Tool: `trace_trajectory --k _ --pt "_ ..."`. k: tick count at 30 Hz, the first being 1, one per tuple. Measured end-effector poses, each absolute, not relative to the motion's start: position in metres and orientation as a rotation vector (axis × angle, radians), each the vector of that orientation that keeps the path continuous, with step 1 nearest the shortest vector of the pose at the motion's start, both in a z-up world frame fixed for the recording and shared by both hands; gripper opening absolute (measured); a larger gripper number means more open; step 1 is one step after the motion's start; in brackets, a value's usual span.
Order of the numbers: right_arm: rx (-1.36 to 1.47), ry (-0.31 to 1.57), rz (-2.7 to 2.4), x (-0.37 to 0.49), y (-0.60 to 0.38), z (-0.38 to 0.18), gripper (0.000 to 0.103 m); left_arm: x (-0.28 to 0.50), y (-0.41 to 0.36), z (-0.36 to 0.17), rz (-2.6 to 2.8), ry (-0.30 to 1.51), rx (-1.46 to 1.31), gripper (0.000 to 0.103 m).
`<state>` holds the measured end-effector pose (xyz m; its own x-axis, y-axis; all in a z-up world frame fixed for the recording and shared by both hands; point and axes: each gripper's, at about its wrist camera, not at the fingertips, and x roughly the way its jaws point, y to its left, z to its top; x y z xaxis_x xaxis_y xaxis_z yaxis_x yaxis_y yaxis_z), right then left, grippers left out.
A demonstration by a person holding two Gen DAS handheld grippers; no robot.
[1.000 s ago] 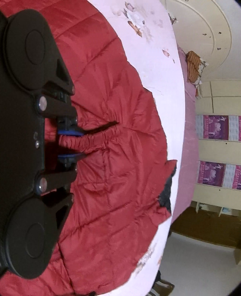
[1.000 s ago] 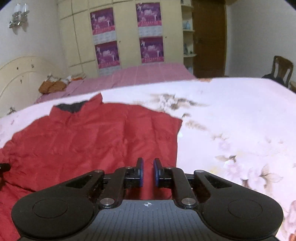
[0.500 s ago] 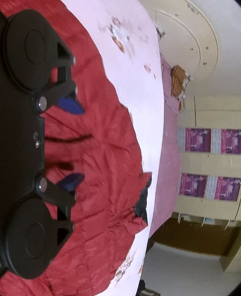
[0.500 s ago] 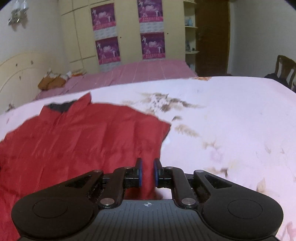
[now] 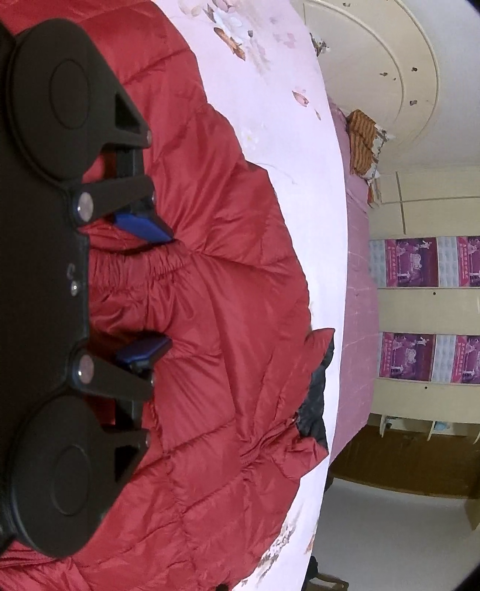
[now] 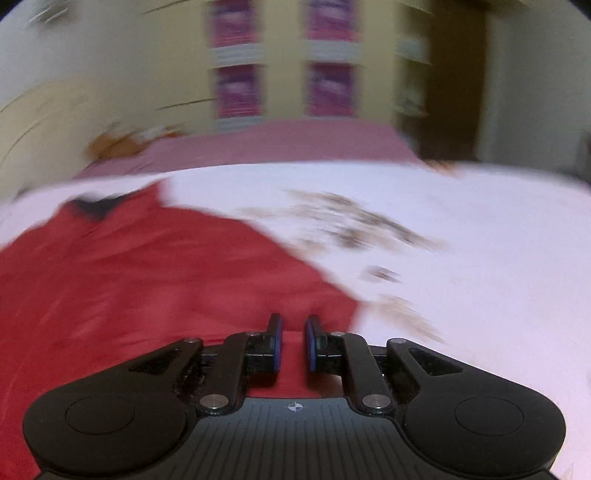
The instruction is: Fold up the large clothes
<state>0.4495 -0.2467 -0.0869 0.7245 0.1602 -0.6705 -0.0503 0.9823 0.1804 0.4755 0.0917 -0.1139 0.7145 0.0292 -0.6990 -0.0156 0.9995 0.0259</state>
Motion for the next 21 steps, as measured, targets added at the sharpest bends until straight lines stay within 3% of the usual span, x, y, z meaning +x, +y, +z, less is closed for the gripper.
trace_trajectory --k 7,9,13,21 --pt "0.123 0.746 0.122 0.440 -0.243 -0.074 0.012 0.465 0.094 -0.104 0.052 0.788 0.019 0.056" --pt "0.123 0.723 0.123 0.428 -0.245 -0.060 0.012 0.454 0.096 -0.092 0.090 0.748 0.028 0.062" --pt "0.123 0.704 0.128 0.410 -0.241 -0.044 0.012 0.441 0.089 -0.069 0.089 0.660 0.035 0.062" --pt "0.036 0.818 0.117 0.412 -0.217 -0.071 0.012 0.465 0.068 -0.107 -0.028 0.804 0.072 0.064"
